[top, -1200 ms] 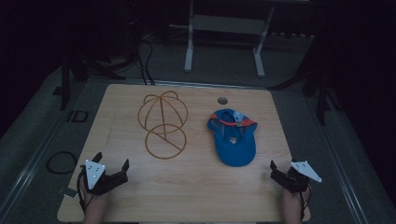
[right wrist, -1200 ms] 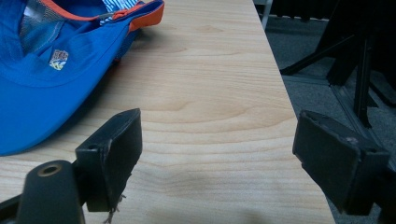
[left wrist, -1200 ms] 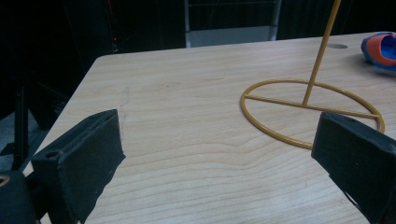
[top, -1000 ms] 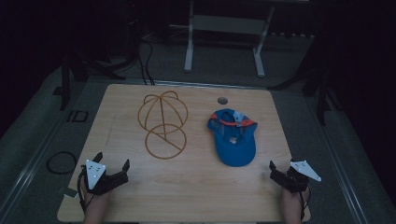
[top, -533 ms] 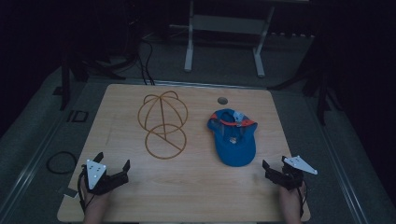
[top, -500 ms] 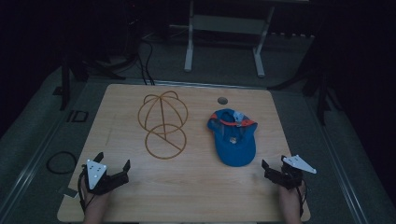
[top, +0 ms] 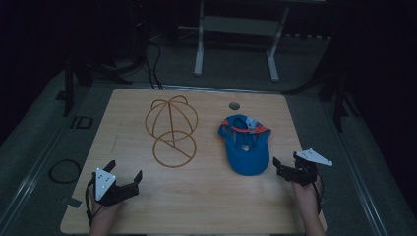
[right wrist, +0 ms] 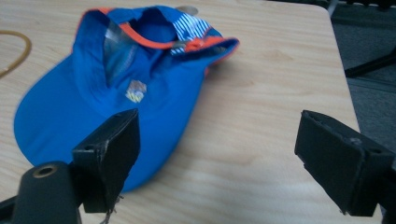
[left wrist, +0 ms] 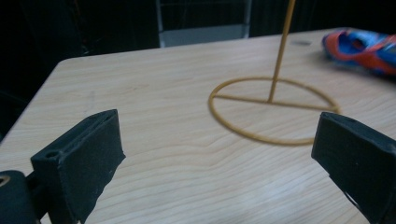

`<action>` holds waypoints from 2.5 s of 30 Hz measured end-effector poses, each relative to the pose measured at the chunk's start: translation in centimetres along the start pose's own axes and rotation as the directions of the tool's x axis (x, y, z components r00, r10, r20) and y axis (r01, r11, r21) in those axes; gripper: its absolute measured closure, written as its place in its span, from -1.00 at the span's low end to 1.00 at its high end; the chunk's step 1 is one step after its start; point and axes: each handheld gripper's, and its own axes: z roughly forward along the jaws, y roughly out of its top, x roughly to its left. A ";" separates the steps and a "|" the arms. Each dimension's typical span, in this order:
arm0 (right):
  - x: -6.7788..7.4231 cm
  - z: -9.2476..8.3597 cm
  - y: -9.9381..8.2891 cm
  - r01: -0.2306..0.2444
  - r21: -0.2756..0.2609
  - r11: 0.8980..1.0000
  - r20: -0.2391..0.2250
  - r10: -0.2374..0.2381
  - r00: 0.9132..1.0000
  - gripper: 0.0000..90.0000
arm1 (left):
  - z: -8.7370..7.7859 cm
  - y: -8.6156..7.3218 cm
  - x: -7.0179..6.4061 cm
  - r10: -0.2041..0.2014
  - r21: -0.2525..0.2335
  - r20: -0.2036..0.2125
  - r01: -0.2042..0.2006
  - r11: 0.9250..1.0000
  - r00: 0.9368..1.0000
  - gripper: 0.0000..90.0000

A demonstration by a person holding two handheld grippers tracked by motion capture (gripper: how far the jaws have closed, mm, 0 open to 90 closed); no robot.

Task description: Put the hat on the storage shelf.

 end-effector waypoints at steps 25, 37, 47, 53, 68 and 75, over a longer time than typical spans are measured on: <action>2.9 3.9 7.3 0.039 -0.050 0.998 -0.107 -0.044 0.993 -0.61 | -0.1 0.5 -0.4 0.023 0.100 0.097 -0.033 0.994 0.995 -0.95; 2.8 7.0 10.0 0.066 -0.030 0.997 -0.129 -0.069 0.989 -0.51 | -0.1 0.6 -0.5 0.021 0.105 0.116 -0.033 0.994 0.993 -0.95; 2.7 10.3 10.6 0.075 0.004 0.997 -0.140 -0.074 0.987 -0.50 | -0.2 0.6 -0.6 0.030 0.106 0.125 -0.043 0.993 0.992 -0.89; 2.5 12.4 10.8 0.074 0.036 0.997 -0.130 -0.069 0.989 -0.47 | -0.2 0.6 -0.6 0.033 0.102 0.129 -0.046 0.994 0.991 -0.88; 2.2 17.1 11.3 0.070 0.149 0.986 -0.088 -0.057 0.994 -0.43 | -0.1 0.5 -0.6 0.025 0.105 0.146 -0.041 0.994 0.989 -0.88; 2.0 19.4 10.1 0.057 0.236 0.970 -0.050 -0.046 0.998 -0.44 | 0.0 0.4 -0.6 0.023 0.109 0.147 -0.039 0.993 0.989 -0.88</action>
